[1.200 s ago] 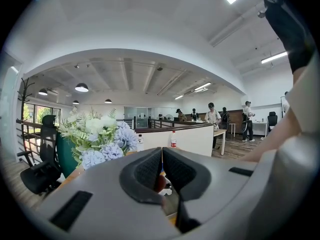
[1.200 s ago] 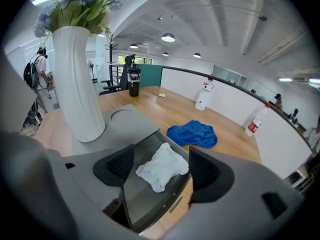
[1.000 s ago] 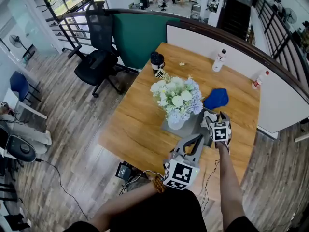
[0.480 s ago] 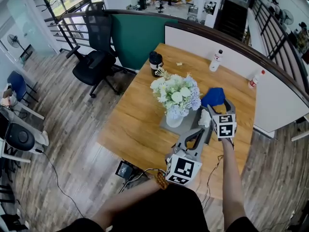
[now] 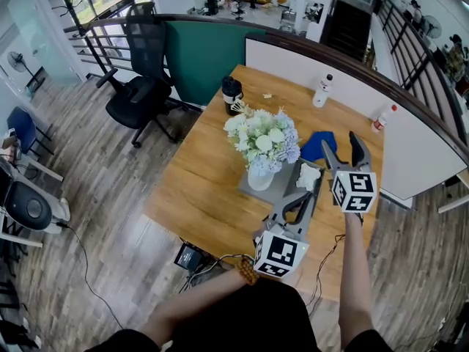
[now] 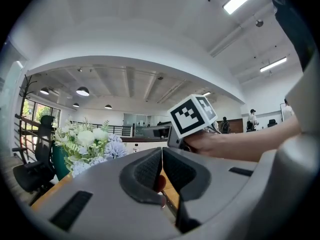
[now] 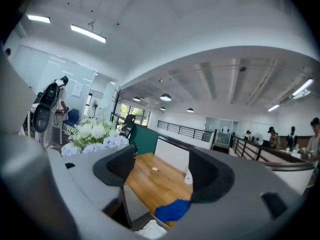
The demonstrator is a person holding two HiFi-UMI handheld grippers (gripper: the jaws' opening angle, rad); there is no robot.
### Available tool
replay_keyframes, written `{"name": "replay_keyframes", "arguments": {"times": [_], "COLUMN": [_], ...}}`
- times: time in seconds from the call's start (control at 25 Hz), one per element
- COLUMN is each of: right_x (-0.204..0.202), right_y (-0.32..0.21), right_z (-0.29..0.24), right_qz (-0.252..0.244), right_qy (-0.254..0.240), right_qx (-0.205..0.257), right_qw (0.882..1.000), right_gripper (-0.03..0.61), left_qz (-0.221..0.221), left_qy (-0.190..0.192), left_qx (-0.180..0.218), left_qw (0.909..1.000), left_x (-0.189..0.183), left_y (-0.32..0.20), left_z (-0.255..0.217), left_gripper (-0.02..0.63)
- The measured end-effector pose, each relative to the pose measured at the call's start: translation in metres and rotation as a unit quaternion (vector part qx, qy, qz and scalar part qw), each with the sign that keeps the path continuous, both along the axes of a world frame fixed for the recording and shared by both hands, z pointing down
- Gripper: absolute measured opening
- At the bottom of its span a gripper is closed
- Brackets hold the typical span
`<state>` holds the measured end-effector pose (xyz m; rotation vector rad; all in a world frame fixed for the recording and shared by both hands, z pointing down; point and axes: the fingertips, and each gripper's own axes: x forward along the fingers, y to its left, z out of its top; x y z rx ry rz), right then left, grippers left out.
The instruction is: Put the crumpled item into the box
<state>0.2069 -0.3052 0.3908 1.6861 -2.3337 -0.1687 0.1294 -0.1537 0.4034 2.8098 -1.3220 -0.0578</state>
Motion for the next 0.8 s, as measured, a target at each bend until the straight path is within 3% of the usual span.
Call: {"name": "replay_keyframes", "arguments": {"times": [0.36, 0.52, 0.72, 0.8], "right_x": [-0.009, -0.006, -0.01, -0.007], "right_y": [0.03, 0.046, 0.067, 0.082], "right_z": [-0.073, -0.103, -0.133, -0.151], "right_qz": [0.005, 0.026, 0.026, 0.043], "right_qy": [0.045, 0.039, 0.024, 0.011], "right_qx": [0.076, 0.125, 0.175, 0.215], "right_qw": [0.996, 0.991, 0.984, 0.976], "right_gripper": [0.336, 0.257, 0.223, 0.132], "left_qz": [-0.005, -0.004, -0.004, -0.006], "left_qy": [0.002, 0.001, 0.0, 0.0], "left_qx": [0.002, 0.003, 0.003, 0.002], "left_qw": [1.0, 1.0, 1.0, 1.0], "left_x": [-0.001, -0.001, -0.001, -0.002], "left_y": [-0.002, -0.003, -0.005, -0.006], "left_z": [-0.002, -0.002, -0.001, 0.0], "left_gripper": [0.025, 0.025, 0.025, 0.025]}}
